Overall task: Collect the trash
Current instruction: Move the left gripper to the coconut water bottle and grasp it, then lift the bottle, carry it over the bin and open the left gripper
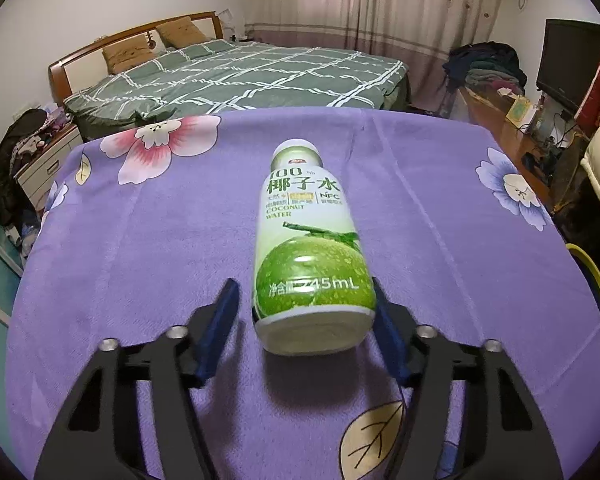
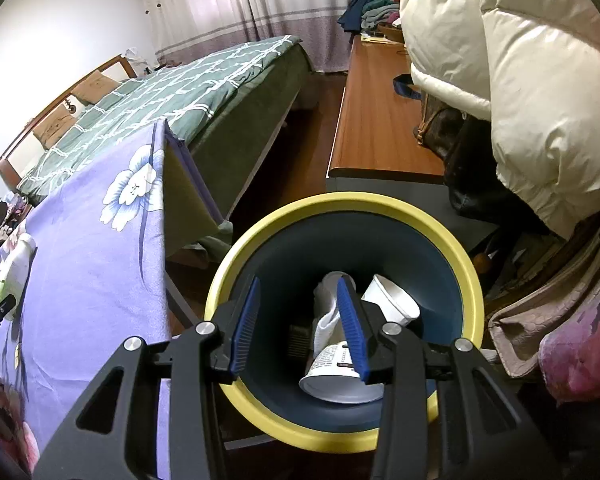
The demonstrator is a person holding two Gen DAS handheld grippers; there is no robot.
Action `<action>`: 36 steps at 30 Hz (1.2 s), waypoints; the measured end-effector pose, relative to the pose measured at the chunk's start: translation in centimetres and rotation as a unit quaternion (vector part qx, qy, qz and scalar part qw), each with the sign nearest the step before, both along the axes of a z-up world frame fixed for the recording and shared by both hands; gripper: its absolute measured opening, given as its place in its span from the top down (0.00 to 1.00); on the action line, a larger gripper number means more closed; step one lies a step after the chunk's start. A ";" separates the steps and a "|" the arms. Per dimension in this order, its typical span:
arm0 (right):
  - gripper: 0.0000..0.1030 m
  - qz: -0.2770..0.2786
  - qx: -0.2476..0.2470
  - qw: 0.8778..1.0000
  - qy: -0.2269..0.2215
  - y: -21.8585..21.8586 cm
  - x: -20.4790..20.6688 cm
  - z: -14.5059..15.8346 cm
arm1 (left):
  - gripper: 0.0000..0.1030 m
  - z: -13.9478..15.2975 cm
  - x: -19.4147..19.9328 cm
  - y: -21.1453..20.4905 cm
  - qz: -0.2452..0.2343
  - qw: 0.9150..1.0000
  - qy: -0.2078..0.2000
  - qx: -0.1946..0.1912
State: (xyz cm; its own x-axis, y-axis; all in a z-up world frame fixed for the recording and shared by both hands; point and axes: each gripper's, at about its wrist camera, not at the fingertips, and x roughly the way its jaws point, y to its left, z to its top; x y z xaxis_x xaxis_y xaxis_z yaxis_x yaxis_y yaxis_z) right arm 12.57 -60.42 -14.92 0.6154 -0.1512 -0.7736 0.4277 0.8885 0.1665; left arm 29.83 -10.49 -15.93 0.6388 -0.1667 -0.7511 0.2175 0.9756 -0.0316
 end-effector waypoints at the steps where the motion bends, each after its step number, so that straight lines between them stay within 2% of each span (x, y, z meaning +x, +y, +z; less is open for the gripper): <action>1: 0.63 0.001 0.000 1.000 0.000 0.0 0.0 0.0 | 0.50 0.0 0.0 0.0 -0.003 1.000 -0.002 0.001; 6: 0.63 0.003 0.000 1.000 0.000 0.0 0.1 -0.1 | 0.50 1.0 -0.8 0.0 -0.011 1.000 -0.026 0.010; 15: 0.63 0.008 -0.001 1.000 -0.006 0.7 -0.1 0.3 | 0.50 7.5 -3.4 0.3 -0.023 0.994 -0.107 0.028; 19: 0.63 0.013 -0.002 1.000 -0.010 1.1 -0.4 0.7 | 0.50 9.5 -3.6 0.4 -0.030 0.993 -0.111 0.024; 28: 0.63 0.005 -0.002 1.000 -0.020 0.5 -2.0 1.2 | 0.50 9.5 -3.3 -1.2 -0.050 0.993 -0.103 0.021; 32: 0.63 0.000 -0.004 1.000 -0.024 0.0 -3.3 1.5 | 0.50 10.1 -3.9 -3.1 -0.075 0.991 -0.106 0.015; 36: 0.63 -0.011 -0.010 0.999 -0.034 -0.8 -5.1 2.0 | 0.50 11.2 -4.6 -7.0 -0.114 0.987 -0.109 0.003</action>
State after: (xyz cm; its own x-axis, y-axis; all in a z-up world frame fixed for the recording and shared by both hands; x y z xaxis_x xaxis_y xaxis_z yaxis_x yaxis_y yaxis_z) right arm 7.47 -61.17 -12.91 0.6623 -0.1809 -0.7270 0.4354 0.8827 0.1771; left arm 25.19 -17.45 -4.75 0.7316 -0.3217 -0.6011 0.4331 0.9002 0.0453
